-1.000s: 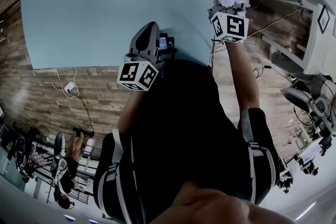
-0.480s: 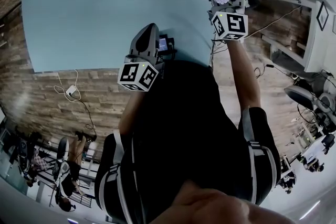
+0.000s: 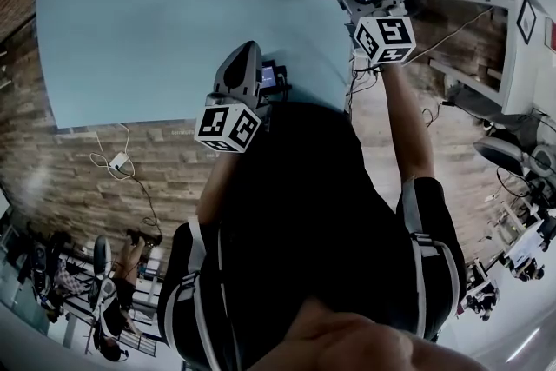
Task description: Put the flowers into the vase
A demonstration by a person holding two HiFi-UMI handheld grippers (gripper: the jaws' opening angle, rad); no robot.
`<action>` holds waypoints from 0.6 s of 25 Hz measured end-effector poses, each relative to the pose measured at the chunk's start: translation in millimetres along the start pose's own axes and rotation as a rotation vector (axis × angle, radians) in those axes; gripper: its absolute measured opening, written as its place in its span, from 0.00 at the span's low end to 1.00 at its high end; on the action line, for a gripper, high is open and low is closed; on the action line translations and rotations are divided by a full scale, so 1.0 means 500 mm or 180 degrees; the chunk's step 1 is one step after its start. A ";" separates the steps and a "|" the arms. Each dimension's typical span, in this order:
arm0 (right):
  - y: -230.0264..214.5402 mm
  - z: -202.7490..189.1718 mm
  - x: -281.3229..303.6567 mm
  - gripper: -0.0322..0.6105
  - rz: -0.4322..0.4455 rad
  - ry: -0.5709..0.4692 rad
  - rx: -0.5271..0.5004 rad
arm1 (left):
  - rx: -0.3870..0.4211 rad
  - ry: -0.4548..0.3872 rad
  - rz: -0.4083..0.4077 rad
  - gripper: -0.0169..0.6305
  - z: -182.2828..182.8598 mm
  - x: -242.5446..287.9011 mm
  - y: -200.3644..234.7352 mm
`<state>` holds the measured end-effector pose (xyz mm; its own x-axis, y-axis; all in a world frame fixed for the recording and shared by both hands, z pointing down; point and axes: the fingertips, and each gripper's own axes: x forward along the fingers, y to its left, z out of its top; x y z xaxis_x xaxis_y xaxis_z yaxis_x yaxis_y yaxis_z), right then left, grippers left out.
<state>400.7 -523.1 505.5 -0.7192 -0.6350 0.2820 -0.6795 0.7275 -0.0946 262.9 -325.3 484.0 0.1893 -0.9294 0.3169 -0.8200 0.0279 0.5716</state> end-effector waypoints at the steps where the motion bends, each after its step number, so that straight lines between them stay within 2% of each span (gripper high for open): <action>1: 0.002 -0.004 -0.002 0.55 0.0003 0.0058 -0.0012 | -0.0001 -0.0011 -0.0010 0.05 0.002 -0.005 0.000; 6: -0.012 -0.055 -0.045 0.55 -0.0151 0.0335 0.0105 | -0.0017 -0.0038 -0.0033 0.05 -0.003 -0.029 0.007; 9: -0.030 -0.089 -0.128 0.55 -0.0401 0.0448 0.0362 | -0.0032 -0.0044 -0.0102 0.05 -0.001 -0.034 0.012; 13: 0.017 -0.121 -0.265 0.55 -0.0793 0.0237 0.0967 | 0.0045 0.0182 -0.0260 0.05 -0.025 -0.037 0.052; 15: 0.049 -0.130 -0.337 0.54 -0.1011 0.0081 0.1138 | 0.0166 0.0339 -0.0378 0.05 -0.047 -0.038 0.053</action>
<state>514.7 -381.2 517.8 -0.4671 -0.8017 0.3730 -0.8756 0.3607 -0.3212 250.5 -298.3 511.0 0.3404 -0.8806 0.3296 -0.8148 -0.1014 0.5708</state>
